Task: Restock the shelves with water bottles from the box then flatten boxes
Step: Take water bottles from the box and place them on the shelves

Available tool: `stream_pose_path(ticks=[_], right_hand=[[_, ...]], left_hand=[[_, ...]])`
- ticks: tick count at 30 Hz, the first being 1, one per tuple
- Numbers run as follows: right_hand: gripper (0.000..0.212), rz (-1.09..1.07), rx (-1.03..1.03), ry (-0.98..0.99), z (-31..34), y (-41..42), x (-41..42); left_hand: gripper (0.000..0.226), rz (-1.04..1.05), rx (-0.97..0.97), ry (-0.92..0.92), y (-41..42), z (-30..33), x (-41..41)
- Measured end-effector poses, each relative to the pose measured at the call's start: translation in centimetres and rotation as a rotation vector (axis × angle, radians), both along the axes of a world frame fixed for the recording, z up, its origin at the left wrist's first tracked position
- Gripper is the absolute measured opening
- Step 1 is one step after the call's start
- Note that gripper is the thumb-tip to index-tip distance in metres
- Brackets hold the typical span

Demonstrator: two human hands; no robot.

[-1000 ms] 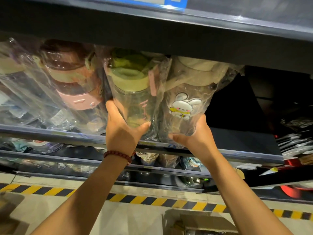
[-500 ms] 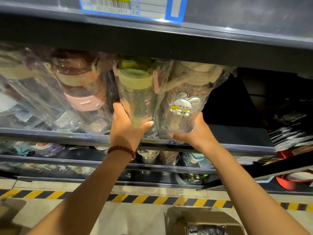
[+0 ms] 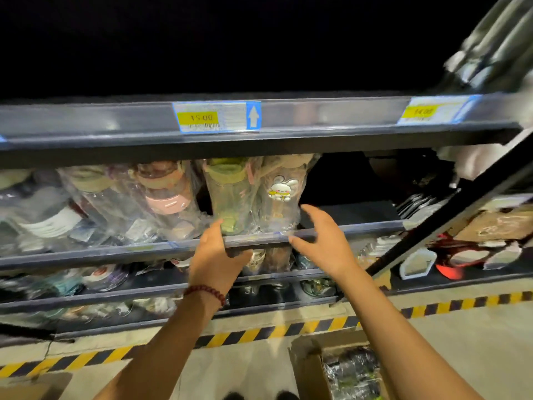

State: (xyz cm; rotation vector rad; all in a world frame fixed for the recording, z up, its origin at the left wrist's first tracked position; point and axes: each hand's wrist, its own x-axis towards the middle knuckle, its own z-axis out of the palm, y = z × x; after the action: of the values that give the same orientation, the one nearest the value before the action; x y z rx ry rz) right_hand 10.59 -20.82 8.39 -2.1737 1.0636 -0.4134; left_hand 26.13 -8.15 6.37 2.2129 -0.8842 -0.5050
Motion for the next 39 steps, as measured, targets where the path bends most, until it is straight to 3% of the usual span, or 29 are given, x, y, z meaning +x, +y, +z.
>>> stream_pose_path(ticks=[5,11,15,22,25,39], right_hand=[[0.042,-0.048,-0.156,0.21,0.8,5.7,-5.6],[0.065,-0.206,-0.215,0.281,-1.3,13.3,-14.2],[0.06,-0.342,-0.187,0.427,-1.8,17.3,-19.3],[0.073,-0.595,-0.065,0.591,-4.4,20.6,-27.1],[0.08,-0.665,0.006,0.581,-4.8,21.1,-29.5],[0.058,-0.966,0.175,0.457,-9.5,21.0,-34.3]], left_hand=[[0.073,-0.32,0.112,-0.27,2.5,2.1,-4.9],[0.083,-0.75,0.198,-0.555,4.1,1.8,-11.0],[0.074,-0.977,0.234,-0.572,4.1,2.0,-16.2],[0.066,-1.315,0.282,-0.559,2.9,-0.6,-24.7],[0.07,-1.416,0.298,-0.583,2.5,-1.7,-28.2],[0.07,-1.651,0.427,-0.509,-3.1,-6.5,-35.6]])
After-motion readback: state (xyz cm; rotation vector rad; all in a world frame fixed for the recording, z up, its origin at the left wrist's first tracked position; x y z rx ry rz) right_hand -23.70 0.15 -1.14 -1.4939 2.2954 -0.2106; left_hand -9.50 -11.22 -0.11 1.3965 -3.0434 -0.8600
